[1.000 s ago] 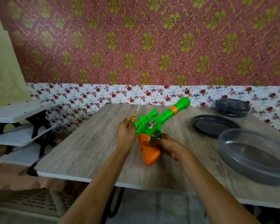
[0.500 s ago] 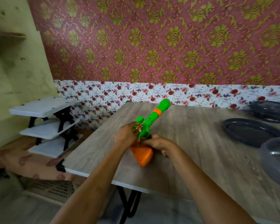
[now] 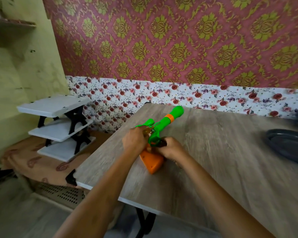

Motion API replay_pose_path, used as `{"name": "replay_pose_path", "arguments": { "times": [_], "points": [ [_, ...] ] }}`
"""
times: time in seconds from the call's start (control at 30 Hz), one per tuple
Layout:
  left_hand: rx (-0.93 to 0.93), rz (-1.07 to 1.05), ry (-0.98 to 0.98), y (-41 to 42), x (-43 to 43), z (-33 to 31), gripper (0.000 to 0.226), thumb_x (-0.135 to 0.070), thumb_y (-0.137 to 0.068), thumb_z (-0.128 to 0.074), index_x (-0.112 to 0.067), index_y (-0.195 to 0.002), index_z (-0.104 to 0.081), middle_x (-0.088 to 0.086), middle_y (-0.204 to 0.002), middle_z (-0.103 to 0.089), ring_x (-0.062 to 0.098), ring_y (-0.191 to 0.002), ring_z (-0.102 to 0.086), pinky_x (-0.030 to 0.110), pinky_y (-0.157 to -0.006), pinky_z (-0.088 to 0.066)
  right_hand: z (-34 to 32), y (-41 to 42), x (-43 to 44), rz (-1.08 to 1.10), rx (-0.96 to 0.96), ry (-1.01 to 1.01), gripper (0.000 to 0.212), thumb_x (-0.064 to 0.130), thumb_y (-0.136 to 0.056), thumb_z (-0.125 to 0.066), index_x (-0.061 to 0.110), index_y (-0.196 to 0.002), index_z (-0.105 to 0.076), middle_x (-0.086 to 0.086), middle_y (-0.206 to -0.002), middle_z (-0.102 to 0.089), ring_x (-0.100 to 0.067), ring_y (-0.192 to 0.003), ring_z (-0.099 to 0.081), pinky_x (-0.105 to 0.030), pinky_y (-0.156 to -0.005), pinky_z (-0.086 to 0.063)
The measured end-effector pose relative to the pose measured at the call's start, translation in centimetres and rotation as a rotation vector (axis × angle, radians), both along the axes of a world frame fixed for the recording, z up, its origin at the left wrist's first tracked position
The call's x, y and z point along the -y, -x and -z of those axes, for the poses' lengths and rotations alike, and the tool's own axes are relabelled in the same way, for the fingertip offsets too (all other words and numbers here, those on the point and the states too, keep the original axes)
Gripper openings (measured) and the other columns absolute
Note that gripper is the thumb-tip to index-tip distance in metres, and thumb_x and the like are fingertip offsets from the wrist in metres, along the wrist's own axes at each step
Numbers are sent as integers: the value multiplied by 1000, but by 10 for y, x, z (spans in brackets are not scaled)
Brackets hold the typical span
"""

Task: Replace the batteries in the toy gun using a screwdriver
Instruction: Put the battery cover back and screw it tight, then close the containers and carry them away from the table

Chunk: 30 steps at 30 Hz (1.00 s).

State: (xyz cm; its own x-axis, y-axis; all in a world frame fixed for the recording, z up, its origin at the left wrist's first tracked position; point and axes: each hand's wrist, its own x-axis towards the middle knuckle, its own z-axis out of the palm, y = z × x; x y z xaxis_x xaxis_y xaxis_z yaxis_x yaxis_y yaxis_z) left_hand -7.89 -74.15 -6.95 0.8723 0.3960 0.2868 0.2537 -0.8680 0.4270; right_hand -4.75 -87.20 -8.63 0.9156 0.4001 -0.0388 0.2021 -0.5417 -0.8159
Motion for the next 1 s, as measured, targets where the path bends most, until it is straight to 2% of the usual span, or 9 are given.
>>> {"name": "replay_pose_path", "arguments": {
  "times": [0.1,0.23,0.37,0.5,0.57,0.67,0.8,0.9,1.0],
  "points": [
    [-4,-13,6,-6,-20,-2,33,-30,-95,-47,-36,-127,-54,8,-110,-66,28,-96,-64,35,-74,-55,0,-6,-20,-30,45,55,51,47,-73,-74,14,-111,-66,-12,-111,-68,-26,-106,-61,-27,-75,-44],
    [-67,-46,-32,-19,-45,-9,35,-29,-95,-47,-39,-129,-52,6,-115,-64,26,-100,-64,35,-77,-55,-4,-14,-45,-31,104,132,57,54,-75,-67,20,-120,-61,-13,-122,-63,-31,-117,-54,-38,-96,-45],
    [-117,-39,-70,-29,-55,-12,37,-32,-95,-49,-39,-132,-50,5,-117,-63,25,-102,-63,36,-80,-56,-5,-21,-58,-37,80,173,74,69,-60,-62,22,-117,-63,-14,-119,-64,-31,-113,-57,-41,-95,-47],
    [-153,-30,-124,-35,-53,-18,37,-29,-96,-48,-37,-132,-49,5,-112,-64,25,-100,-63,34,-76,-55,-6,-23,-58,-43,50,158,86,72,-48,-50,22,-117,-64,-14,-118,-65,-30,-112,-59,-40,-95,-48],
    [-158,-32,-118,-34,-51,-19,36,-28,-97,-47,-36,-132,-50,5,-108,-64,24,-95,-64,33,-72,-55,-10,-17,-54,-62,60,173,80,70,-55,-50,22,-117,-63,-15,-119,-64,-31,-113,-58,-39,-95,-47],
    [-89,-76,-101,-27,-48,-19,33,-24,-97,-46,-32,-128,-53,4,-97,-63,22,-84,-62,30,-60,-50,-13,-9,-43,-48,73,142,57,52,-83,-58,14,-125,-56,-18,-129,-57,-31,-122,-51,-35,-98,-42],
    [118,-66,34,-15,-38,-24,32,-25,-95,-47,-26,-126,-55,11,-100,-67,29,-86,-65,33,-63,-52,-24,-1,1,43,161,119,62,46,-87,-57,7,-135,-47,-14,-141,-48,-27,-131,-43,-30,-104,-35],
    [211,14,237,-8,-8,-27,28,-20,-92,-50,-15,-119,-54,16,-96,-66,32,-83,-61,36,-65,-47,-37,9,55,109,199,125,65,45,-85,-61,10,-137,-46,-9,-143,-47,-24,-131,-44,-33,-107,-36],
    [250,127,423,-2,41,-23,32,-15,-92,-50,-9,-123,-47,17,-94,-63,36,-85,-60,36,-67,-46,-48,22,119,248,240,153,64,46,-85,-61,13,-137,-46,-5,-141,-49,-23,-127,-48,-35,-105,-40]
  ]
}}
